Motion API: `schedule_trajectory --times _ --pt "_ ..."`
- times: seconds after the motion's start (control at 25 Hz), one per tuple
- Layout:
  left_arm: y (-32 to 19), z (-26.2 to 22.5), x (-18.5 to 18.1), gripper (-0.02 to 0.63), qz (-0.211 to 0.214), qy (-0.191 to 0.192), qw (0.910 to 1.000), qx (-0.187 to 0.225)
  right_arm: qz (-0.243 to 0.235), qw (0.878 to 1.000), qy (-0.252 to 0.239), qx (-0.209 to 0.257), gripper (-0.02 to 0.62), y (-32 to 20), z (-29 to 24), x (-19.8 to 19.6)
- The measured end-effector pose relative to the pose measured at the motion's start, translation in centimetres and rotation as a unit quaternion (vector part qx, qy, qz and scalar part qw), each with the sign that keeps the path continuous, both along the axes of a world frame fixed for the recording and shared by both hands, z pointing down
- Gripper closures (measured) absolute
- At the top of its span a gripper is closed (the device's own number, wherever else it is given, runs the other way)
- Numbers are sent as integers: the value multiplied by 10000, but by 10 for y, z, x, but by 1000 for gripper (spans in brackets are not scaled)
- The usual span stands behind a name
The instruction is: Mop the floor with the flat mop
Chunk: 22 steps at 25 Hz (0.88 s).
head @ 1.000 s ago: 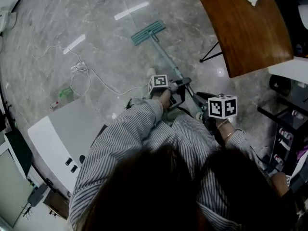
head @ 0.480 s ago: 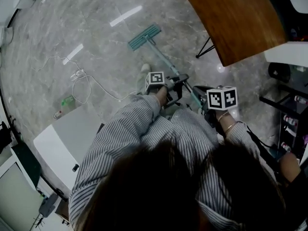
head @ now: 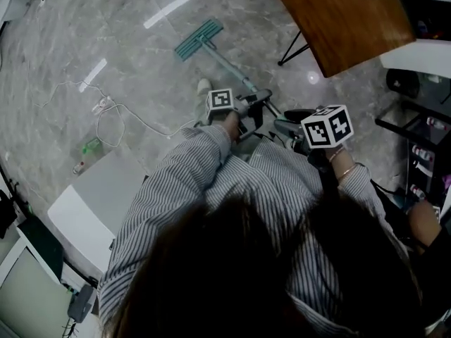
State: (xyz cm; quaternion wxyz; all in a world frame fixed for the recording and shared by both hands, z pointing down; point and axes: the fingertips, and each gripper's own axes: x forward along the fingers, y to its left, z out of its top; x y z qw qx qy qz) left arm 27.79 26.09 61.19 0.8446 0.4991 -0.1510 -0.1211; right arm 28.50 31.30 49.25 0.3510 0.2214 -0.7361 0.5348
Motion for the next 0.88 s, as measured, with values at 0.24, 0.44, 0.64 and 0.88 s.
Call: schedule_trajectory --times 0.24,0.44,0.64,0.88 --pt "9 4 4 422 282 -100 9996 -13 -81 9977 670 91 435 18 13 8" --pt "-4 14 -8 425 206 -254 9995 -22 67 9968 782 149 451 6 25 -1" --pt "-53 21 -41 428 -310 -328 9990 3 275 9971 690 191 453 -43 29 -29" --pt "-151 40 -108 433 -905 -536 9944 -64 423 9971 579 264 459 -138 50 -91"
